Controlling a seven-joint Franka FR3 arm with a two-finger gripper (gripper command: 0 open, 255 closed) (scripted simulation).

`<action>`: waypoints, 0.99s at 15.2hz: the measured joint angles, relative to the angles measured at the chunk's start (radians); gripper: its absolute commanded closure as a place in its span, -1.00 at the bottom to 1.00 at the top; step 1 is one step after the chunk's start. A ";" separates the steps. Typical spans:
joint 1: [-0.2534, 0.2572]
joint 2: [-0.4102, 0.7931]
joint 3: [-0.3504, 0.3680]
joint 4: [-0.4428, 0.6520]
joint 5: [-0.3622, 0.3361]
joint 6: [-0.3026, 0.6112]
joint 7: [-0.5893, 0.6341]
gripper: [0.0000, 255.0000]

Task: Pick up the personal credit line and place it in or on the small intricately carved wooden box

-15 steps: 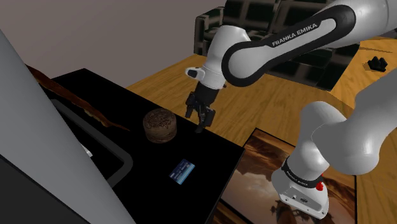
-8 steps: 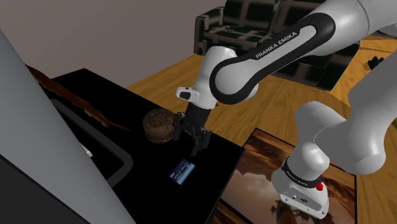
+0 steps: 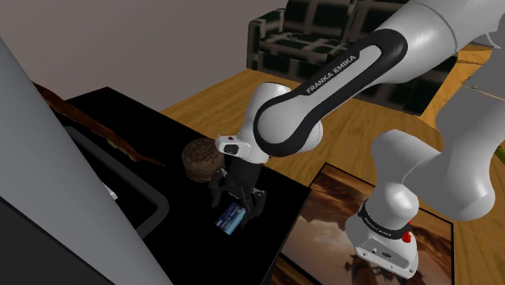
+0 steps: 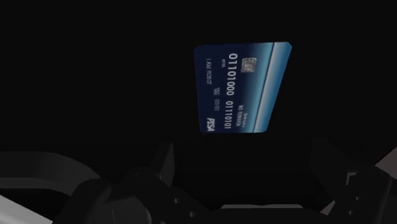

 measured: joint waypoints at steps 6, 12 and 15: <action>0.049 0.074 -0.012 0.021 0.106 0.034 -0.078 -1.00; 0.050 0.077 -0.013 0.022 0.111 0.035 -0.082 1.00; 0.050 0.077 -0.013 0.022 0.110 0.036 -0.082 1.00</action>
